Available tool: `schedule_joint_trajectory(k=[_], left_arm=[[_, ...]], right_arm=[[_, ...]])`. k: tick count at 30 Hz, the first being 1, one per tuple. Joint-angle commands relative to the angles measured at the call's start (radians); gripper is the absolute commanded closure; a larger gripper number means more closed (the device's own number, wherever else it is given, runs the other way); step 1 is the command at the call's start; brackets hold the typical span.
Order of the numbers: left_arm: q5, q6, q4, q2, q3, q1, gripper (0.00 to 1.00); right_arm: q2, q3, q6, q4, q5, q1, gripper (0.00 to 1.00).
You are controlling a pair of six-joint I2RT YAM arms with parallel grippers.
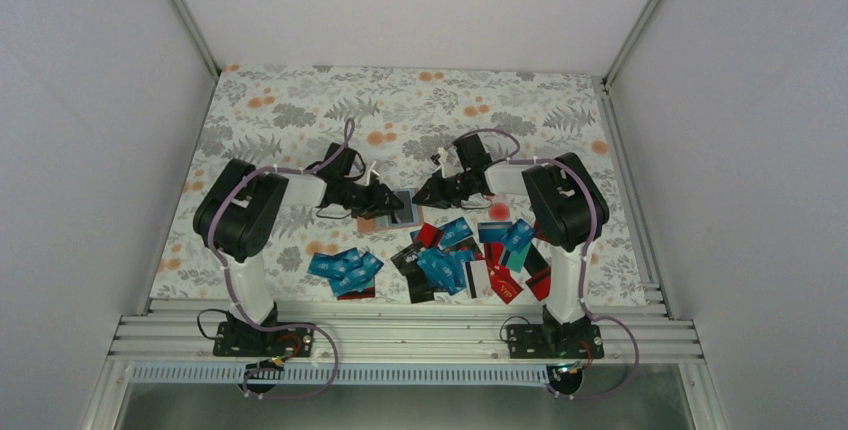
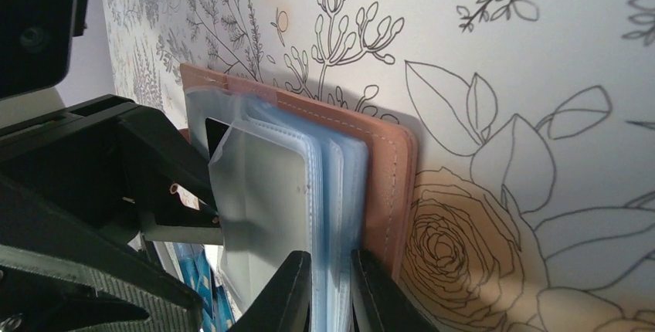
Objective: Put the credit cards into the card holder
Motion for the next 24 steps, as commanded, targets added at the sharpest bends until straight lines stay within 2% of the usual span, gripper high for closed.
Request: schedule_joint_trajectory(k=[1,7,10,17,24], left_arm=[[-0.053,0.045,-0.138,-0.019,0.025,-0.003,0.53],[-0.073,0.063,-0.226,-0.062,0.044,-0.006,0.31],[-0.099,0.080,-0.289,-0.082,0.062,-0.008,0.25],[-0.227,0.108,-0.439,-0.147,0.114,-0.016,0.21],[-0.329,0.108,-0.506,-0.204,0.133,-0.026,0.26]], right_arm=[[-0.038,0.012,-0.036,-0.062,0.032,0.006,0.84],[-0.071,0.018,-0.065,-0.080,0.031,0.005,0.75],[-0.080,0.024,-0.076,-0.090,0.029,0.004,0.72],[-0.112,0.026,-0.094,-0.100,-0.004,0.004,0.68],[-0.121,0.025,-0.097,-0.107,-0.032,0.010,0.66]])
